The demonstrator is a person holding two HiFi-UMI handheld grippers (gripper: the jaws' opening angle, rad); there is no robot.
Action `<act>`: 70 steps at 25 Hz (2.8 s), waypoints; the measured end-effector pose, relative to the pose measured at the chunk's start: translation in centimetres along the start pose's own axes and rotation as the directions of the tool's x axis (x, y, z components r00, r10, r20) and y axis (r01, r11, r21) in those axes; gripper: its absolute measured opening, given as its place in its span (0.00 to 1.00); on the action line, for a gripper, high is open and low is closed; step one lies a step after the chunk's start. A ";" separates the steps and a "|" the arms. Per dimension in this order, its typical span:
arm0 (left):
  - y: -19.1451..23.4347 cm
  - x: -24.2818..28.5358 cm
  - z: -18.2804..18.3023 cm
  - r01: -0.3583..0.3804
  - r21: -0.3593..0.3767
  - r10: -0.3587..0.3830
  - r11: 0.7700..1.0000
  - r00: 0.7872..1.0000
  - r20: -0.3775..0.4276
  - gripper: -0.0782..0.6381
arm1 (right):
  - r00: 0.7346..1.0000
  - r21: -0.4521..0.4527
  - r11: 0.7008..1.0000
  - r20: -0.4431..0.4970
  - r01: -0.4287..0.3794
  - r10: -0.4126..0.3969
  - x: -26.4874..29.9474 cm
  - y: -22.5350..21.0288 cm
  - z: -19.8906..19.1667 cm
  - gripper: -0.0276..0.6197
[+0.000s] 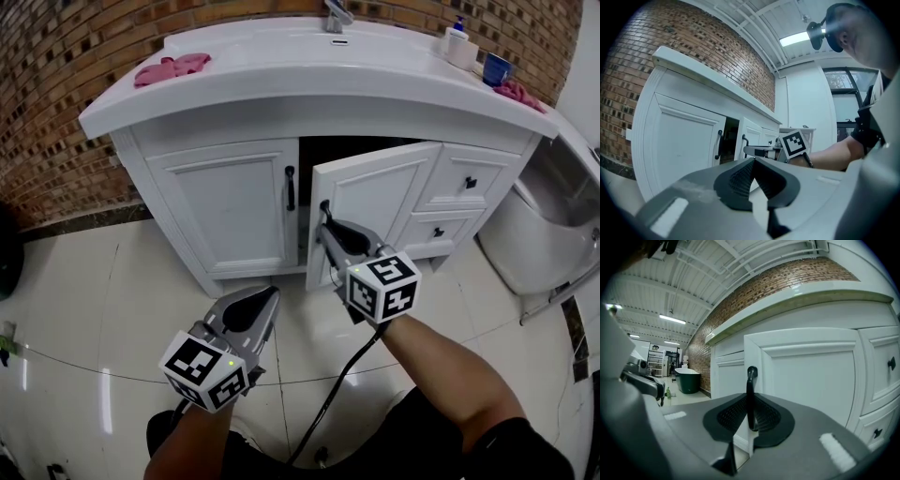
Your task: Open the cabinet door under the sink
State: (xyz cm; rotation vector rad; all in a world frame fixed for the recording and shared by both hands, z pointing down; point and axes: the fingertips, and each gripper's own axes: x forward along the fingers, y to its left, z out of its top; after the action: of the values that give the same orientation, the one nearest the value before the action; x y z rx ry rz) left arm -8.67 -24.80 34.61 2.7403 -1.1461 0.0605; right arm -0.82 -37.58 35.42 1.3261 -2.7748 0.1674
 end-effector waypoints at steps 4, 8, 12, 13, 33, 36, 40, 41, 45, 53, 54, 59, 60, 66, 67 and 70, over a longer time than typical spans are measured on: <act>-0.9 -0.6 0.6 0.010 0.018 -0.010 1.000 1.000 0.011 0.12 | 1.000 0.005 1.000 -0.005 0.008 -0.008 -1.7 0.2 0.1 0.12; -2.0 -1.5 0.9 0.016 0.025 -0.016 1.000 1.000 0.017 0.11 | 0.999 0.013 1.000 -0.023 0.028 -0.027 -3.7 0.5 -0.4 0.12; -3.1 -2.0 1.1 0.023 0.012 -0.023 1.000 1.000 0.017 0.11 | 0.999 0.005 0.999 -0.036 0.039 -0.039 -5.8 0.5 -0.6 0.12; -3.5 -2.1 1.2 0.028 0.011 -0.028 1.000 0.999 0.020 0.12 | 0.998 0.004 0.999 -0.038 0.041 -0.041 -6.3 0.4 -0.7 0.12; -10.9 -3.0 1.3 0.133 0.017 -0.134 0.991 0.991 0.018 0.11 | 0.981 0.011 0.984 -0.071 0.181 -0.179 -17.0 -2.7 -2.0 0.11; -11.7 -2.6 1.4 0.146 0.024 -0.146 0.989 0.989 0.019 0.12 | 0.978 0.012 0.980 -0.068 0.197 -0.195 -18.0 -3.3 -2.0 0.11; -12.2 -2.1 1.4 0.158 0.031 -0.159 0.987 0.987 0.013 0.12 | 0.975 0.014 0.977 -0.064 0.212 -0.211 -19.0 -4.0 -2.0 0.11; -12.4 -1.9 1.3 0.161 0.031 -0.162 0.986 0.987 0.010 0.12 | 0.974 0.015 0.976 -0.064 0.217 -0.216 -19.3 -4.1 -2.0 0.11; -13.6 -1.1 1.1 0.187 0.038 -0.187 0.982 0.982 0.000 0.11 | 0.969 0.020 0.970 -0.064 0.242 -0.240 -20.4 -5.0 -2.0 0.10; -14.6 0.2 0.3 0.210 0.043 -0.209 0.977 0.978 -0.020 0.12 | 0.947 0.033 0.948 -0.069 0.318 -0.315 -22.7 -7.2 -2.2 0.09; -14.7 0.3 0.3 0.212 0.044 -0.211 0.976 0.977 -0.021 0.12 | 0.944 0.034 0.944 -0.067 0.327 -0.324 -23.0 -7.5 -2.2 0.09; -15.3 0.8 0.1 0.225 0.048 -0.223 0.973 0.974 -0.029 0.11 | 0.930 0.032 0.931 -0.061 0.364 -0.362 -24.0 -8.6 -2.3 0.09; -15.4 0.8 0.0 0.225 0.049 -0.224 0.973 0.974 -0.031 0.12 | 0.927 0.031 0.928 -0.058 0.372 -0.370 -24.2 -8.9 -2.3 0.09; -15.4 1.4 -0.1 0.221 0.048 -0.219 0.974 0.975 -0.035 0.12 | 0.890 0.030 0.889 -0.045 0.456 -0.455 -26.1 -11.6 -2.3 0.08; -15.4 1.5 -0.2 0.221 0.049 -0.220 0.974 0.975 -0.036 0.11 | 0.882 0.029 0.882 -0.044 0.471 -0.469 -26.4 -12.1 -2.3 0.08; -15.6 1.9 -0.4 0.225 0.052 -0.223 0.973 0.974 -0.043 0.12 | 0.869 0.031 0.869 -0.039 0.494 -0.493 -27.1 -13.2 -2.3 0.08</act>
State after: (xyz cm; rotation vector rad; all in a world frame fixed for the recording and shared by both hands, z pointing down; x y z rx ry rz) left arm 3.71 -15.30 33.00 2.8860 -0.8313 0.1153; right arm 26.48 -24.61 35.87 1.9679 -2.3135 0.2113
